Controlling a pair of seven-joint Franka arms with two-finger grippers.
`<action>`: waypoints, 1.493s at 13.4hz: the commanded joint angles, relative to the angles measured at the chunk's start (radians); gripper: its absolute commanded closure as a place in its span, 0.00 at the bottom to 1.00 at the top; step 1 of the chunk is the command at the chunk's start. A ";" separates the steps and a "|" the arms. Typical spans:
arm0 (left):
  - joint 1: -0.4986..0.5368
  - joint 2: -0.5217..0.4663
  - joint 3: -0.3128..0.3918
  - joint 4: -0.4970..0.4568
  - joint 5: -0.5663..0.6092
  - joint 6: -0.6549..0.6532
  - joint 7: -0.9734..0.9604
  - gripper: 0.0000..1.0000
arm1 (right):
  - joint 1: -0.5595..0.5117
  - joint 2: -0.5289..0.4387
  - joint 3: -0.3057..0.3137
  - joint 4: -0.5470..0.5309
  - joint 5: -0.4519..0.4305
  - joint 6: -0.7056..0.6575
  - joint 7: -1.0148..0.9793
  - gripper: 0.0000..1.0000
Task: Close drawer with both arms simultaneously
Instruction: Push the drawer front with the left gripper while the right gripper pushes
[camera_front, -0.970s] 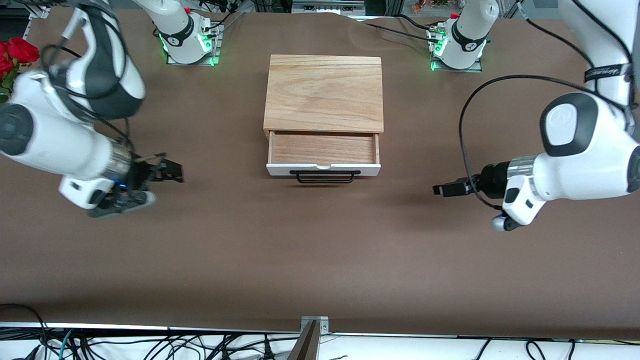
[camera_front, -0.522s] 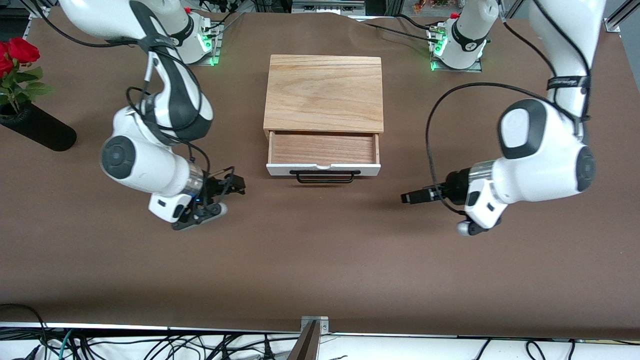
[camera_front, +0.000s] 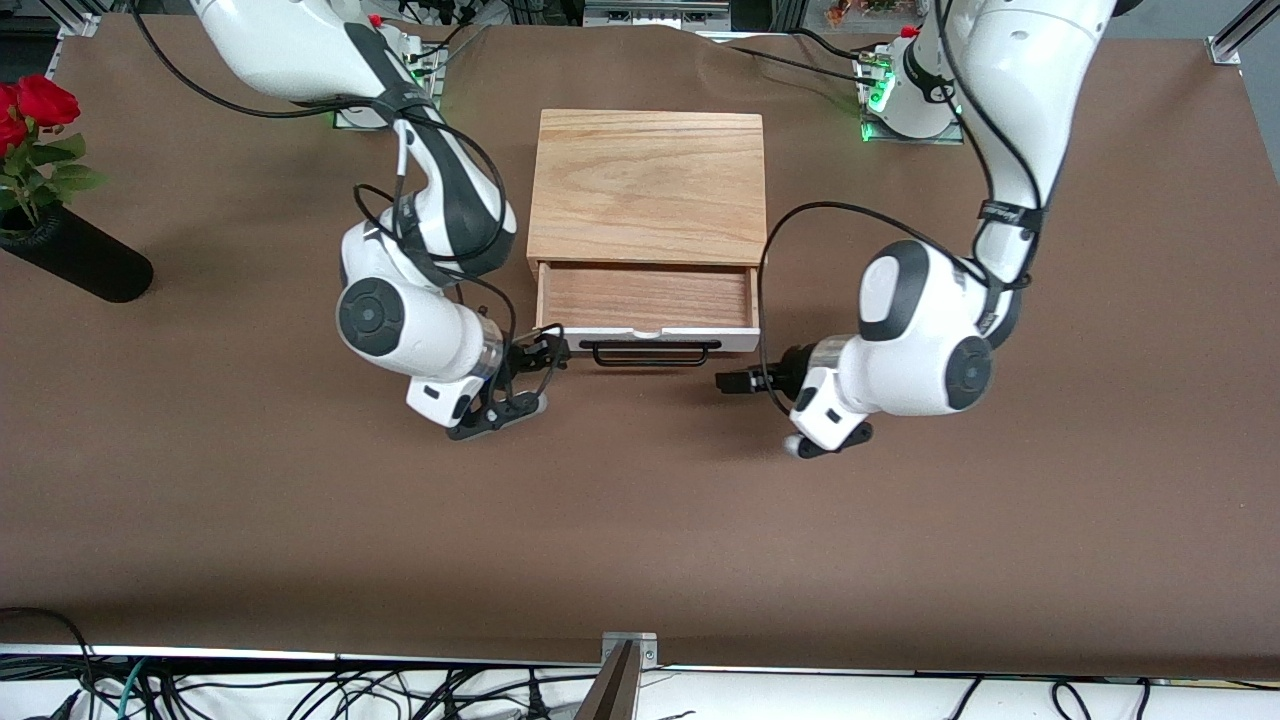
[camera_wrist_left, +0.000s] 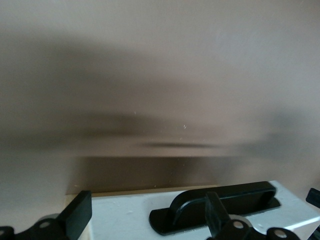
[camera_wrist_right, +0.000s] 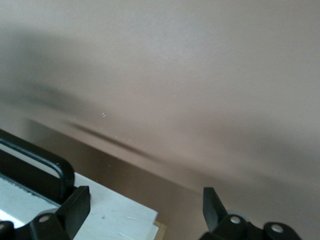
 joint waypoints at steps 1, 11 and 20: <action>-0.018 -0.016 0.012 -0.010 -0.015 -0.035 -0.020 0.00 | 0.023 0.010 -0.007 0.009 0.055 -0.001 0.009 0.00; -0.055 -0.016 0.012 -0.038 -0.009 -0.137 -0.018 0.00 | 0.089 0.023 -0.007 0.002 0.069 -0.059 0.001 0.00; -0.092 -0.022 0.013 -0.082 -0.004 -0.217 -0.018 0.00 | 0.126 0.026 -0.007 0.002 0.079 -0.221 -0.002 0.00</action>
